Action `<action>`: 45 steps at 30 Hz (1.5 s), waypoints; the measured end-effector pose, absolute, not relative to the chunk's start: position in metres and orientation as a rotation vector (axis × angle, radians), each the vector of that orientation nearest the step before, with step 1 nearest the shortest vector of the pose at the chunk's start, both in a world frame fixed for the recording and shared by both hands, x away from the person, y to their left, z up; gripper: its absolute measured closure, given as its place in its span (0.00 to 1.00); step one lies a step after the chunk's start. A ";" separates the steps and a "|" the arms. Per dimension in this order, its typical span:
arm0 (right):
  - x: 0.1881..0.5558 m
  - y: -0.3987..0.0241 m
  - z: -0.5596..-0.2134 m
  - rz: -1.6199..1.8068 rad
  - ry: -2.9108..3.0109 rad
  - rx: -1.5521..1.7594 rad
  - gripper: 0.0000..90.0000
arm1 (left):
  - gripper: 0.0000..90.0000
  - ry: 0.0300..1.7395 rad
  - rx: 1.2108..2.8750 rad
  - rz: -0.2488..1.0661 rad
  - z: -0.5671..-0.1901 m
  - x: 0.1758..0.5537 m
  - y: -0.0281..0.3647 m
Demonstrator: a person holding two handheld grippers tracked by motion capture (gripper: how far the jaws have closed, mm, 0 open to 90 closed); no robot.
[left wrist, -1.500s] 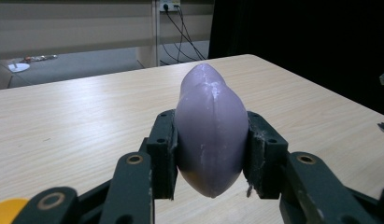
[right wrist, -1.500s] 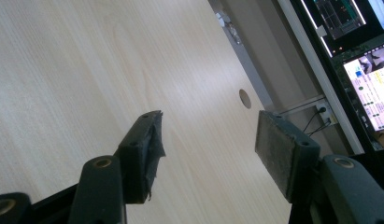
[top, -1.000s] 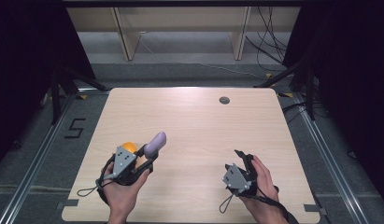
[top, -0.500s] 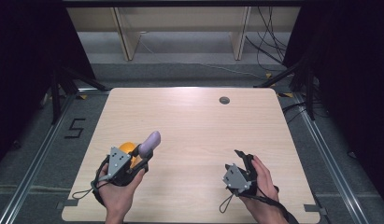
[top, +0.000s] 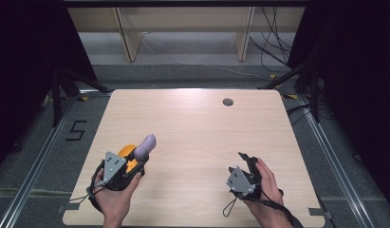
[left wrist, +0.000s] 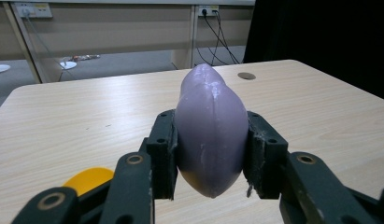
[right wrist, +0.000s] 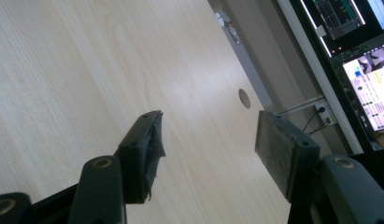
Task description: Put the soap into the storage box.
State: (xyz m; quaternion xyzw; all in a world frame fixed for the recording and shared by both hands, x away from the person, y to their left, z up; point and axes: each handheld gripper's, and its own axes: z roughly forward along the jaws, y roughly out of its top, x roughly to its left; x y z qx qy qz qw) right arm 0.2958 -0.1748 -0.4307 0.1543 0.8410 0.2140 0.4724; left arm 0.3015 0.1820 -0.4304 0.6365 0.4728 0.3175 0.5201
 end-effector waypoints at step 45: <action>0.298 -0.173 -0.432 0.528 2.062 0.383 0.47 | 0.66 1.402 1.471 0.922 -0.472 0.305 0.219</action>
